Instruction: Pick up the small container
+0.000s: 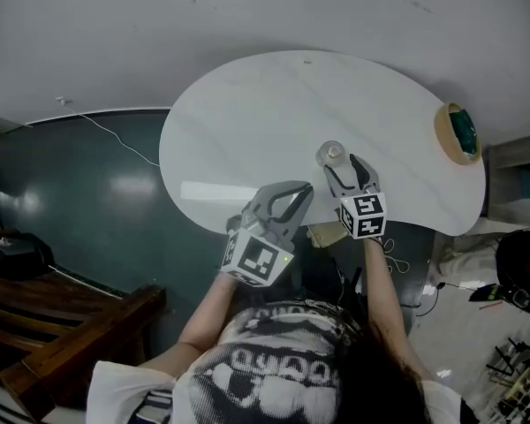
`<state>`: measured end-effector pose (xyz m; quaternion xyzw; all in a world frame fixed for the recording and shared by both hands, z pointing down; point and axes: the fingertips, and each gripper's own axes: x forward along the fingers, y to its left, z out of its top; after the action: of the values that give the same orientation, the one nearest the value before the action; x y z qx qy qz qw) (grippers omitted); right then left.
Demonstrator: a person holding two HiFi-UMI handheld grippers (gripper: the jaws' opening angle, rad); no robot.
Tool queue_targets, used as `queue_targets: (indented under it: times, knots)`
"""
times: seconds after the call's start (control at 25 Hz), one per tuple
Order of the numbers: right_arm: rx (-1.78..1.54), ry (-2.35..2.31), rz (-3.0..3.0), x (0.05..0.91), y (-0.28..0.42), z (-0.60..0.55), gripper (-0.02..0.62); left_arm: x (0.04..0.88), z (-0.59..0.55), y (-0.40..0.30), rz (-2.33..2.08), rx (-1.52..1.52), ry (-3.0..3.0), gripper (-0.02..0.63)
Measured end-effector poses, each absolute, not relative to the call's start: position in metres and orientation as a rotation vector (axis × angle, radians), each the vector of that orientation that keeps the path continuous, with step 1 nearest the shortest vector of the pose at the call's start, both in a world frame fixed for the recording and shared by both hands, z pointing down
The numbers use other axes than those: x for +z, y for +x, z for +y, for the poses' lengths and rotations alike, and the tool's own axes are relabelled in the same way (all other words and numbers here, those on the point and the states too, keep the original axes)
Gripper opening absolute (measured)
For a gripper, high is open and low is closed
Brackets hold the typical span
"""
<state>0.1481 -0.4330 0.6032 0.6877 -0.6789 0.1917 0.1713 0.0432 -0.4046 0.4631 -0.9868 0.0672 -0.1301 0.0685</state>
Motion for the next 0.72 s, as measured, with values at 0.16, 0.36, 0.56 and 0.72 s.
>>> queue_targets:
  times: [0.16,0.36,0.56,0.72]
  knots:
    - [0.564,1.9,-1.952,0.619,0.157,-0.44,0.304,0.469,-0.406,0.045,0.25,-0.42,-2.965,0.011]
    - [0.592,1.788,-1.994,0.646,0.158,-0.449,0.353,0.467,-0.404,0.047,0.321,-0.46,-2.964,0.011]
    - [0.593,1.675,-2.039,0.667,0.153,-0.462,0.362,0.47,-0.41,0.046,0.434,-0.507,-2.936,0.011]
    - [0.596,1.612,-2.059,0.679,0.153,-0.471,0.365,0.469,-0.413,0.044,0.512,-0.546,-2.923,0.011]
